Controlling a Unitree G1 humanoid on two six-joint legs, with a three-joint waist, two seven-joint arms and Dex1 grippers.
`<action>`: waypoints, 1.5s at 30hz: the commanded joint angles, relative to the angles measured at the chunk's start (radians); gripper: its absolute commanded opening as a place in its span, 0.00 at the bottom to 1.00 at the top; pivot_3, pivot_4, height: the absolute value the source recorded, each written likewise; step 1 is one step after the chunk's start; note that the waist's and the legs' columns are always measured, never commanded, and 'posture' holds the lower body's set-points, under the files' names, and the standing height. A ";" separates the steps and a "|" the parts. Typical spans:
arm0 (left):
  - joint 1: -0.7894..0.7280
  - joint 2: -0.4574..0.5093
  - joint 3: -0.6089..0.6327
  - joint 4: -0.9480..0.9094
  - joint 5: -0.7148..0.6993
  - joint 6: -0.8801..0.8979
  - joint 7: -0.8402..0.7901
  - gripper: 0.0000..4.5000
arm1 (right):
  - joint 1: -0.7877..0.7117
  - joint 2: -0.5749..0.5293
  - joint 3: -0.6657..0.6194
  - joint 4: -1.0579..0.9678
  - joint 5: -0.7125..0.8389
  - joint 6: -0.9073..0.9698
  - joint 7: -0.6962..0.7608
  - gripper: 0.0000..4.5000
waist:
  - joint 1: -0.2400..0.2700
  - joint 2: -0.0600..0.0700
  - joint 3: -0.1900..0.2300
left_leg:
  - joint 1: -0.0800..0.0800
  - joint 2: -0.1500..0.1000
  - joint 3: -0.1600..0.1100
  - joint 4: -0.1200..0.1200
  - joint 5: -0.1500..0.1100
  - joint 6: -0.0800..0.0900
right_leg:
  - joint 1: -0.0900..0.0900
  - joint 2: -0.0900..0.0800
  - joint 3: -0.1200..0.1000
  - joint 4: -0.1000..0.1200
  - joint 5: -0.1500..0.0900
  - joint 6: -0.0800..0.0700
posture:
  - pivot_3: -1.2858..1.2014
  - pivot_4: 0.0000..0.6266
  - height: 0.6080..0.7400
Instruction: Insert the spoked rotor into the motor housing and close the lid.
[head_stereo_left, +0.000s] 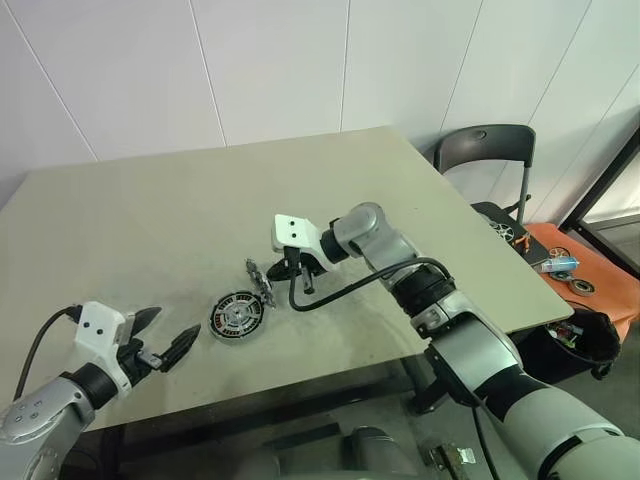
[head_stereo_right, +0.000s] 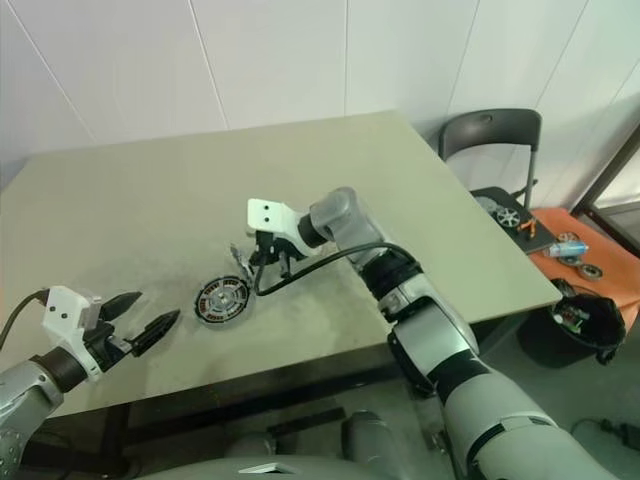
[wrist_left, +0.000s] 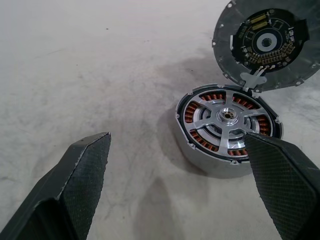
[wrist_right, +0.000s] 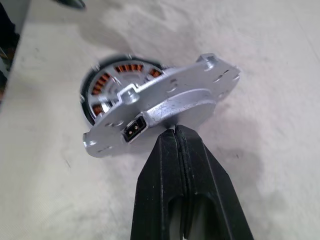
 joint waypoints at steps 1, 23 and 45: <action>0.003 0.012 0.017 0.000 0.004 -0.030 -0.023 1.00 | 0.002 0.025 0.017 -0.060 0.021 0.015 0.002 0.00 | -0.001 0.000 0.000 | 0.000 0.000 0.000 0.000 0.000 0.000 | 0.000 0.000 0.000 0.000 0.000 0.000 | 0.52 0.00 1.00; 0.055 0.051 0.017 -0.057 0.021 -0.017 -0.058 1.00 | -0.016 0.203 0.119 0.161 -0.047 -0.099 -0.122 0.00 | 0.000 0.001 0.001 | -0.001 0.000 0.000 0.000 0.000 0.000 | -0.001 0.000 0.000 -0.001 0.000 0.000 | 0.52 0.00 1.00; 0.168 -0.054 0.060 0.005 -0.010 -0.139 -0.087 1.00 | 0.108 0.195 -0.029 0.054 0.119 -0.144 -0.132 0.35 | -0.002 0.000 0.000 | -0.001 0.000 0.000 0.000 0.000 0.000 | -0.001 0.000 -0.001 -0.001 -0.002 -0.002 | 0.52 0.00 1.00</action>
